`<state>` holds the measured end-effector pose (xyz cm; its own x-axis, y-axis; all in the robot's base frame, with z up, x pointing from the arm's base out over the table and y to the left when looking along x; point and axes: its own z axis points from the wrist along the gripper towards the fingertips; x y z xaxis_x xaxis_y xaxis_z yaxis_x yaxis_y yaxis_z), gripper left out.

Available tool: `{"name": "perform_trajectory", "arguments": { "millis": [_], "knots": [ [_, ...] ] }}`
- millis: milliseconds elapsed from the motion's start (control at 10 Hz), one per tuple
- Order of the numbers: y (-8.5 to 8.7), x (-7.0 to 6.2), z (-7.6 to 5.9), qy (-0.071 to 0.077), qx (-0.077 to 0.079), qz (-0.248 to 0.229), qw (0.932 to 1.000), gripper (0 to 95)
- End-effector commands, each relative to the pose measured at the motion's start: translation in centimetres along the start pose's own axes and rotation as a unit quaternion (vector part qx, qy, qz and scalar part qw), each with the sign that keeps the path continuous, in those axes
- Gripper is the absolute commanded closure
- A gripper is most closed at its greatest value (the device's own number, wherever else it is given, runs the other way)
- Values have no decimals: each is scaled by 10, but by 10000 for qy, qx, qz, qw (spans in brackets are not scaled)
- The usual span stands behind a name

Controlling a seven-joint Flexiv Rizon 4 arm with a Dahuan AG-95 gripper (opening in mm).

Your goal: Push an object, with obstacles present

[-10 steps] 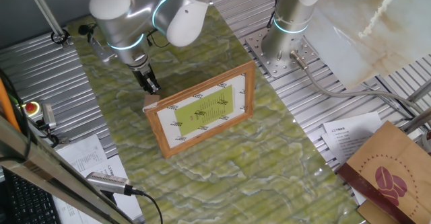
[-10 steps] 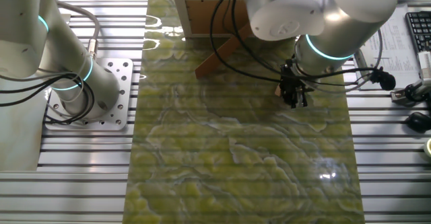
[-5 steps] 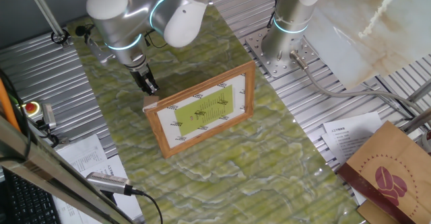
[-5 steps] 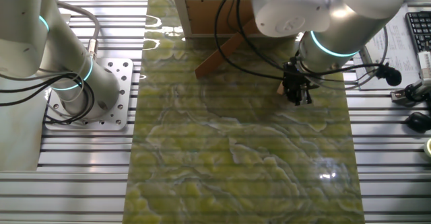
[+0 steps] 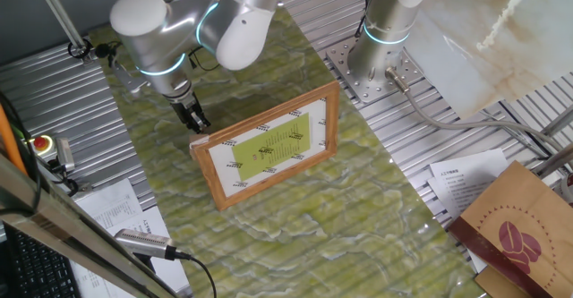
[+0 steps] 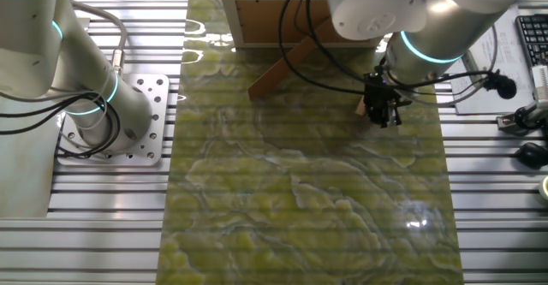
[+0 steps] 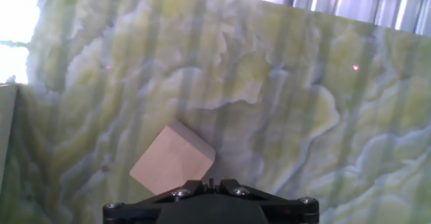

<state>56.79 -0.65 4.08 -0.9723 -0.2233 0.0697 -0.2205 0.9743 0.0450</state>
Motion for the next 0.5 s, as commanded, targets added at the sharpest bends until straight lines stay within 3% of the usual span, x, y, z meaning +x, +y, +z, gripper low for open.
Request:
{"name": "perform_trajectory", "arguments": {
  "millis": [100, 500],
  "knots": [
    [0, -1, -1, -1, 2, -7, 10000, 950],
    [1, 0, 0, 49, 2, -24, 10000, 950]
  ]
}}
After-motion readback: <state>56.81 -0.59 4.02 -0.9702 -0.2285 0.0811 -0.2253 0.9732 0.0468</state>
